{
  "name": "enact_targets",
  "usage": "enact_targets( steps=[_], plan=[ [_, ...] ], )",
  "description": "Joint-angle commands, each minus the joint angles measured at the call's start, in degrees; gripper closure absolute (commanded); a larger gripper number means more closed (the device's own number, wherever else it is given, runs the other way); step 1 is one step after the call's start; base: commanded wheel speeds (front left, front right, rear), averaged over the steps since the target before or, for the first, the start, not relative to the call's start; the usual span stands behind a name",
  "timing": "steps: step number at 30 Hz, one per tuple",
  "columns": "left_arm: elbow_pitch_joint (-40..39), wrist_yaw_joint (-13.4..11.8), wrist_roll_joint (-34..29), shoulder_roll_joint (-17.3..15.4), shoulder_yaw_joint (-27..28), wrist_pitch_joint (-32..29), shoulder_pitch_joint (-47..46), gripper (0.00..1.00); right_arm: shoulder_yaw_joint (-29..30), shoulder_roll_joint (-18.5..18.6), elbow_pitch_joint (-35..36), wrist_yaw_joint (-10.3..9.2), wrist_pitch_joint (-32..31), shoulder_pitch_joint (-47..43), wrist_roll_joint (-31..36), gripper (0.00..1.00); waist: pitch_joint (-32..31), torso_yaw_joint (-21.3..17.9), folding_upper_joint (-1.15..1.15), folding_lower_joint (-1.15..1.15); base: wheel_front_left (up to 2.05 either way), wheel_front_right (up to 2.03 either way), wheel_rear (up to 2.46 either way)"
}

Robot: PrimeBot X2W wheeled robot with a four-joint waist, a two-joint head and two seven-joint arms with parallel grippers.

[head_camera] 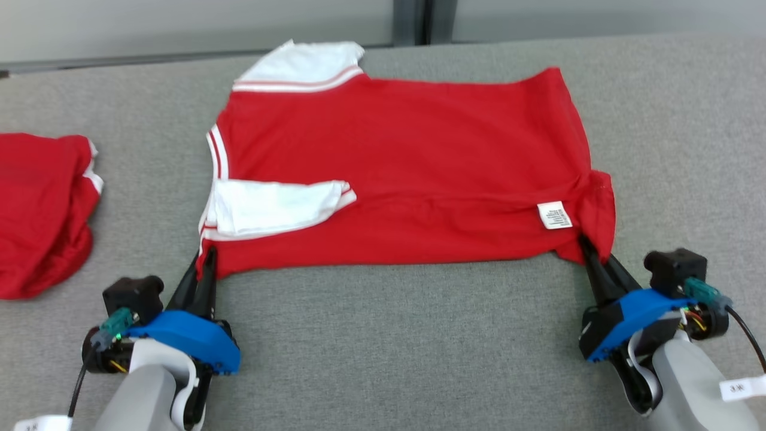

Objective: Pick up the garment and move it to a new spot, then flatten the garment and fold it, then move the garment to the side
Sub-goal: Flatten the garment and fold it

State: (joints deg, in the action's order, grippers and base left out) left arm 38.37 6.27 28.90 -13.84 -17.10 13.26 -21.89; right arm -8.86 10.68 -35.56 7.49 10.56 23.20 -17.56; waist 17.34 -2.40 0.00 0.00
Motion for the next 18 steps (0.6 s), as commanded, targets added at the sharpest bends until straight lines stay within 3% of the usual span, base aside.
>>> enact_targets(
  steps=[1,9,18],
  plan=[
    [0.0,0.2,0.5,0.0,0.3,0.5,1.0,1.0,0.0,0.6,-0.2,0.01,0.7,-1.1,-1.0,1.0,-1.3,-0.2,0.0,0.0,0.0,0.0,0.0],
    [-6.6,-1.3,1.9,0.8,1.6,1.6,11.9,1.0,1.0,3.6,6.4,0.01,-0.4,-11.9,-3.3,1.0,-7.4,1.4,0.0,0.0,0.0,0.0,0.0],
    [-16.5,-4.9,1.9,1.5,2.3,1.8,22.9,1.0,4.2,2.7,18.5,0.01,-6.6,-24.2,-2.3,1.0,-9.2,2.6,0.0,0.0,0.0,0.0,0.0]
  ],
)
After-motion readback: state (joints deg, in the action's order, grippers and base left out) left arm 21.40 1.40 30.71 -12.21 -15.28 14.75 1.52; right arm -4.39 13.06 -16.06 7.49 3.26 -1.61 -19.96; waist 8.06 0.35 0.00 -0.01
